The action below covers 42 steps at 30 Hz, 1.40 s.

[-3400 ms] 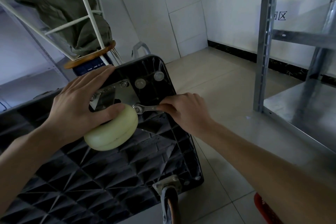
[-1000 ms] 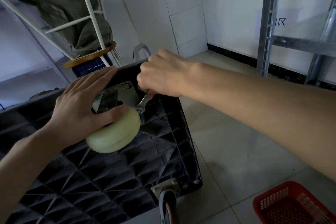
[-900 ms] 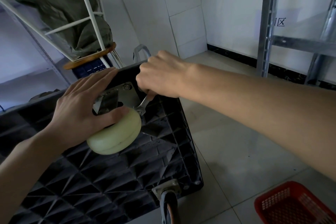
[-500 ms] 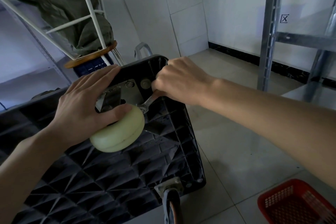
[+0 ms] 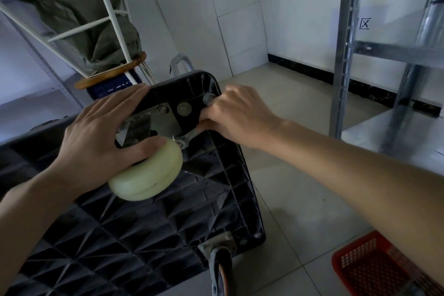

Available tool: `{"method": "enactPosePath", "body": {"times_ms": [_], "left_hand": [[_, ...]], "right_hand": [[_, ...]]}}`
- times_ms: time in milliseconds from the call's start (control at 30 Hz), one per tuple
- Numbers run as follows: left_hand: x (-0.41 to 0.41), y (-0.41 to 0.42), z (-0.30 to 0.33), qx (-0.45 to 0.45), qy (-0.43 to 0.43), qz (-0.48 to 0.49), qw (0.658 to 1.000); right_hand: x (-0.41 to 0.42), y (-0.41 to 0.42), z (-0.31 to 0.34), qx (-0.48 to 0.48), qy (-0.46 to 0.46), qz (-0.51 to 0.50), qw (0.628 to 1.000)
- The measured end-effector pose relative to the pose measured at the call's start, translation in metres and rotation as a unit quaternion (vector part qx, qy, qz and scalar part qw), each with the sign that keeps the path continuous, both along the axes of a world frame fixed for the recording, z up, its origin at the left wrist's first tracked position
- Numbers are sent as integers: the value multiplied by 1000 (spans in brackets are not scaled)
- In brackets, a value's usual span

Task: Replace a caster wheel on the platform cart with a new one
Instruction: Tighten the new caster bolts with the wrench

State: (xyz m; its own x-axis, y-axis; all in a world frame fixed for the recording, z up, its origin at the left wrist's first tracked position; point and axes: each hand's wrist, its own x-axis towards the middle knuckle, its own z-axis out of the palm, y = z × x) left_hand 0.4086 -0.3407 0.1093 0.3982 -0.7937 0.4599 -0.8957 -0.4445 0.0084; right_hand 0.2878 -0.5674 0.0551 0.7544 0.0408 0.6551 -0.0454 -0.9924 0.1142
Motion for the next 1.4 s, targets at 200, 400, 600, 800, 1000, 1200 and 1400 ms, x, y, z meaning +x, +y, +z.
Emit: {"method": "enactPosePath", "body": {"times_ms": [200, 400, 600, 800, 1000, 1200, 1400], "left_hand": [[-5, 0, 5, 16, 4, 13, 1000], [-10, 2, 11, 31, 15, 7, 999], [-31, -3, 21, 18, 60, -28, 998], [-73, -35, 22, -4, 15, -59, 998], [-117, -85, 4, -8, 12, -104, 994], [-163, -129, -51, 44, 53, -156, 985], [-208, -150, -150, 167, 109, -197, 960]], "right_hand": [[1, 2, 7, -22, 24, 5, 999], [-12, 9, 19, -79, 20, -15, 997], [-44, 3, 38, -18, 40, -5, 999], [-87, -13, 45, 51, 65, -64, 994], [-151, -41, 45, 105, 100, -146, 979], [-224, -61, 7, 197, 137, -232, 943], [-285, -53, -82, 294, 195, -289, 890]]}}
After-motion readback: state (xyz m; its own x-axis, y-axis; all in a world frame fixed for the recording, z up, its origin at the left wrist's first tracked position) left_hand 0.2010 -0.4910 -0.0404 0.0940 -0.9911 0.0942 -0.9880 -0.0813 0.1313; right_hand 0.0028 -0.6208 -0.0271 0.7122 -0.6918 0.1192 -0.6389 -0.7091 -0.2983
